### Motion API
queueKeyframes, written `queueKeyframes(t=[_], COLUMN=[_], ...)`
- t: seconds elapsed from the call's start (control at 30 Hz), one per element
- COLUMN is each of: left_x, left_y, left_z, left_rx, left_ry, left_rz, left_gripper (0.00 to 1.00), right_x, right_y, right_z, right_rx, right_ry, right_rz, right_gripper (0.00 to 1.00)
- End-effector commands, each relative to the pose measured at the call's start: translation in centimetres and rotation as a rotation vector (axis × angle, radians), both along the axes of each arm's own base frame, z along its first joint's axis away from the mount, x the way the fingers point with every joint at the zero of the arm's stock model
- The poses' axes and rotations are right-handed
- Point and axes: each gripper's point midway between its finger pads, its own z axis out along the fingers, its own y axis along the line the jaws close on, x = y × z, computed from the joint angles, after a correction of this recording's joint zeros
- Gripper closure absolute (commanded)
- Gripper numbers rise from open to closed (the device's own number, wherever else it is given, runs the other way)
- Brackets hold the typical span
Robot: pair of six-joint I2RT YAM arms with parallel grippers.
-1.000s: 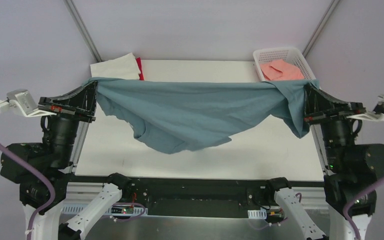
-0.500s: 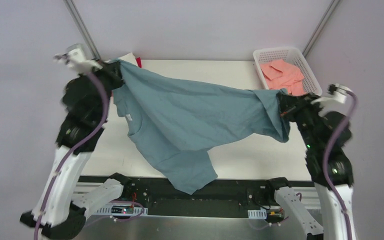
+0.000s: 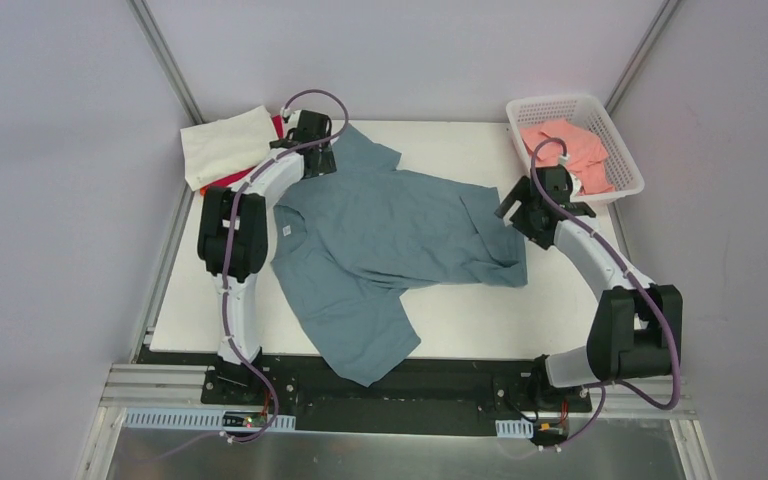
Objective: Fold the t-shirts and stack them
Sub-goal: Flatten out the tshirt
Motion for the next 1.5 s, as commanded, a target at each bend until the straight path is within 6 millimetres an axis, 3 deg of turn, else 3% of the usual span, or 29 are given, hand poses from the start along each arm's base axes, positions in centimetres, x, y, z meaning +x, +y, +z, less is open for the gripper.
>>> queueKeyframes(t=[0.0,0.1,0.2,0.4,0.53,0.6,0.7,0.8,0.93,1.1,1.23,1.33,1.47], left_x=[1.5,0.3,-2.1,-11.5,-18.0,-21.2,-23.2,-23.3,-21.3,-15.5,-12.1,-12.0,-14.6], left_y=[-0.9,-0.8,-0.9,-1.7,-3.3,-4.3,-5.8,-6.1,-6.9,-9.9,-12.2,-13.0,-11.9], left_z=[8.3,9.1,9.5,7.6,4.8,2.6,1.6,1.4,1.3,1.6,-0.6,-3.2,-6.3], left_rx=[-0.06,-0.07,-0.114,-0.262,-0.36,-0.386,-0.4,-0.403,-0.373,-0.357,-0.358,-0.375,-0.353], left_ry=[-0.152,-0.154,-0.138,-0.071,0.001,0.057,0.1,0.106,0.116,0.104,0.159,0.228,0.313], left_rz=[-0.01,-0.017,-0.022,0.003,-0.007,-0.036,-0.098,-0.098,-0.123,-0.205,-0.239,-0.249,-0.216], left_gripper=[0.01,0.01,0.01,0.01,0.01,0.01,0.01,0.01,0.01,0.01,0.01,0.01,0.01], right_x=[3.6,2.7,1.3,-3.6,-6.5,-7.1,-6.8,-5.7,-4.4,-0.9,1.3,1.1,-0.9], right_y=[-2.5,-3.1,-2.6,-0.6,-0.8,-0.7,0.5,2.5,5.4,8.0,9.8,10.4,9.3], right_z=[5.4,5.3,5.4,3.4,1.3,1.1,2.3,3.0,2.1,0.8,-1.9,-4.0,-6.2], right_rx=[-0.115,-0.146,-0.139,-0.026,0.015,0.015,0.017,-0.026,-0.062,-0.04,-0.006,-0.008,-0.036], right_ry=[-0.171,-0.162,-0.159,-0.089,-0.064,-0.073,-0.118,-0.158,-0.114,-0.094,-0.043,0.038,0.129], right_rz=[-0.088,-0.098,-0.066,0.002,-0.053,-0.036,0.077,0.186,0.295,0.285,0.292,0.305,0.263], right_gripper=[0.01,0.01,0.01,0.01,0.01,0.01,0.01,0.01,0.01,0.01,0.01,0.01,0.01])
